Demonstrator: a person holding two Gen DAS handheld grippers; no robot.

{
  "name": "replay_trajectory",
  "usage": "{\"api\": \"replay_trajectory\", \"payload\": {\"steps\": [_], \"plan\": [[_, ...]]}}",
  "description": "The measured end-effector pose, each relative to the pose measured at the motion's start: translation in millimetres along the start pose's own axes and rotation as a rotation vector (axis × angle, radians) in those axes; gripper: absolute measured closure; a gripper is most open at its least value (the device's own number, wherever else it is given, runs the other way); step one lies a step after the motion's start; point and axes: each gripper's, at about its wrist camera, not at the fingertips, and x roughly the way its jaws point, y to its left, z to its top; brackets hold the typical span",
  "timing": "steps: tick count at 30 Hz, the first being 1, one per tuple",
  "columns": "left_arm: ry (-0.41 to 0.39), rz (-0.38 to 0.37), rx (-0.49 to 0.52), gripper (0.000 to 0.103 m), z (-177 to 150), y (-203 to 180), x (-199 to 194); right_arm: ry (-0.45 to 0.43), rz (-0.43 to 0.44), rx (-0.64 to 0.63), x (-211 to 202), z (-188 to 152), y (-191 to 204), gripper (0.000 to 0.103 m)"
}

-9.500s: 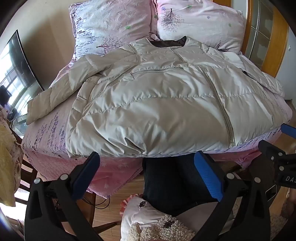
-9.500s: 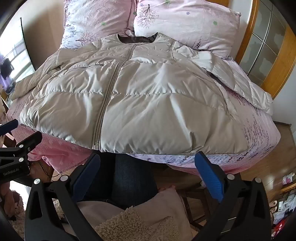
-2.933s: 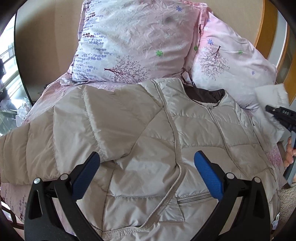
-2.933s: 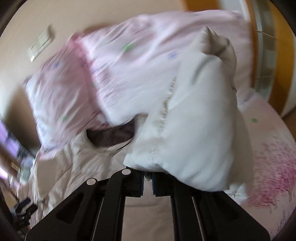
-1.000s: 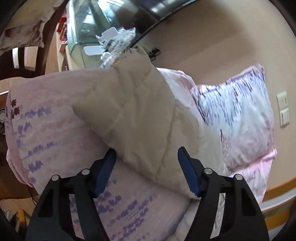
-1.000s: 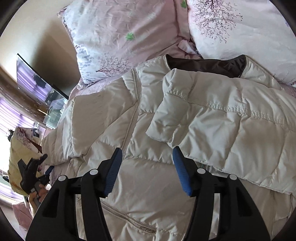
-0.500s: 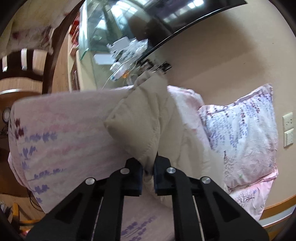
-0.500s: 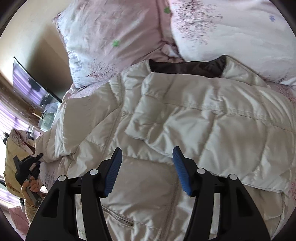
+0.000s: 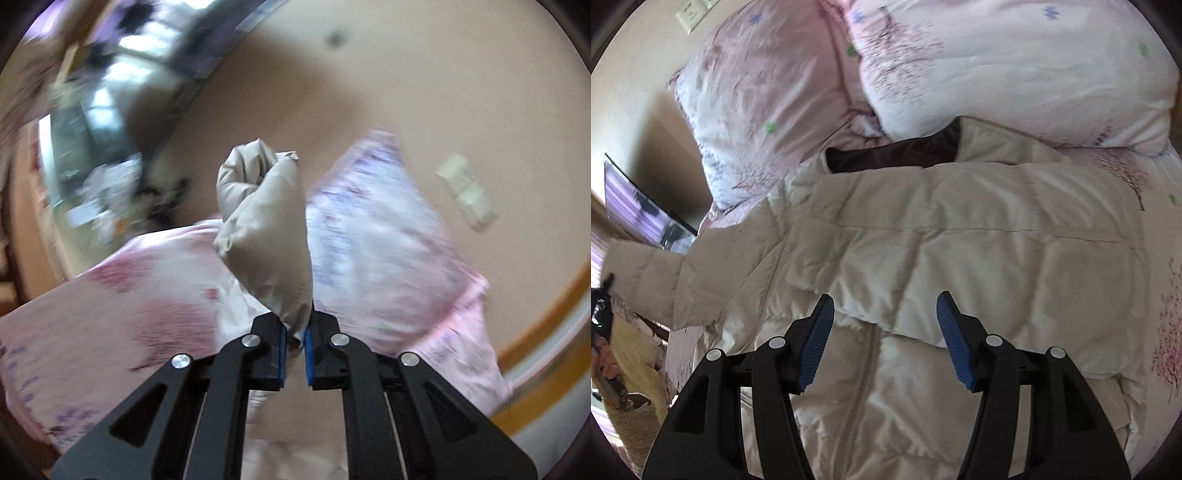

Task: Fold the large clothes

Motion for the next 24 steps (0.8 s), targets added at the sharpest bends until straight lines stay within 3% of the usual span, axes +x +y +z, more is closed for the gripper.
{"api": "replay_trajectory", "payload": {"steps": [7,13,19,24], "plan": [[0.119,-0.229,0.176,0.095,-41,-114,30,-0.034,-0.016,0.060,-15,-4,-30,0.043],[0.278,-0.376,0.310,0.095,-105,-193,68,-0.064,-0.035,0.105,-28,-9,-55,0.042],[0.466,-0.432,0.394,0.095,-182,-234,110,-0.105,-0.069,0.162,-41,-13,-82,0.042],[0.605,-0.366,0.494,0.095,-246,-250,156,-0.125,-0.095,0.218,-47,-15,-107,0.042]]}}
